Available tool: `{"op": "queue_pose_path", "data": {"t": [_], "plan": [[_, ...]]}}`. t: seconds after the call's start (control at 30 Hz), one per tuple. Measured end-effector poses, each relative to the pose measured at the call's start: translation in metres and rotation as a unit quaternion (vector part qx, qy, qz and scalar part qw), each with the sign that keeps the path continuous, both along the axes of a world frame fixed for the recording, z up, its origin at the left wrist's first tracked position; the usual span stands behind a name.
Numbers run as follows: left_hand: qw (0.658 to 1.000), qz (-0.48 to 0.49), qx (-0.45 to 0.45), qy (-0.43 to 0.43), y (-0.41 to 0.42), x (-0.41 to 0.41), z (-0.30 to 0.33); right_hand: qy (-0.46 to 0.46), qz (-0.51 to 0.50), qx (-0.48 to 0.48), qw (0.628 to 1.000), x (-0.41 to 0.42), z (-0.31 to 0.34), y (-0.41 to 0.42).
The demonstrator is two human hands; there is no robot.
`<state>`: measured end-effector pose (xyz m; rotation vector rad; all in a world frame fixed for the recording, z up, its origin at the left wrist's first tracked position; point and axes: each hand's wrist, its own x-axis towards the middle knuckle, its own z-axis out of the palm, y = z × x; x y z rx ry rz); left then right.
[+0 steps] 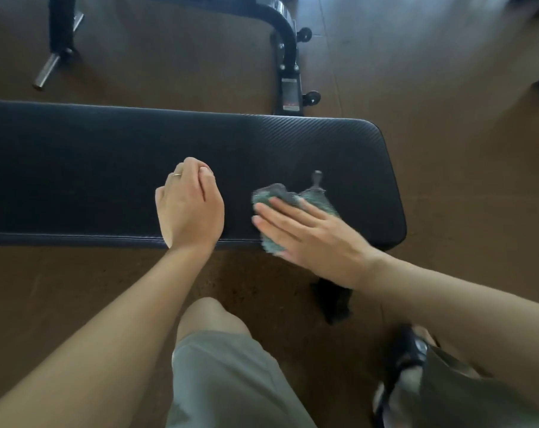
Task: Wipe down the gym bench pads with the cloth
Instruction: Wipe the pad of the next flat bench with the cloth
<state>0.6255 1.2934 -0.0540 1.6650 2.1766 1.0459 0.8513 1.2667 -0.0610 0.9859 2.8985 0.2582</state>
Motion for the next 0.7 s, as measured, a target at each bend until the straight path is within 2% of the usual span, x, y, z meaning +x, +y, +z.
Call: {"op": "queue_pose_path", "data": {"t": [0.07, 0.13, 0.23, 0.37, 0.53, 0.7], "plan": [[0.999, -0.016, 0.031, -0.041, 0.003, -0.016, 0.007, 0.024, 0.011, -0.002, 1.000, -0.040, -0.006, 0.006], [0.999, -0.003, 0.050, 0.011, 0.007, -0.048, 0.011, 0.048, 0.005, 0.006, 0.999, -0.061, -0.011, 0.009], [0.997, 0.052, 0.006, 0.057, 0.012, -0.085, 0.005, 0.060, -0.003, -0.001, 0.998, -0.059, -0.008, 0.010], [0.995, 0.047, -0.008, 0.088, 0.011, -0.080, -0.001, 0.031, -0.018, -0.027, 0.999, -0.028, -0.001, 0.009], [0.995, 0.059, 0.003, 0.084, 0.009, -0.086, -0.003, -0.017, -0.031, -0.013, 0.999, 0.024, 0.000, 0.001], [0.993, 0.066, 0.007, 0.094, 0.010, -0.081, -0.001, -0.029, 0.035, -0.021, 0.999, -0.006, 0.006, 0.012]]}}
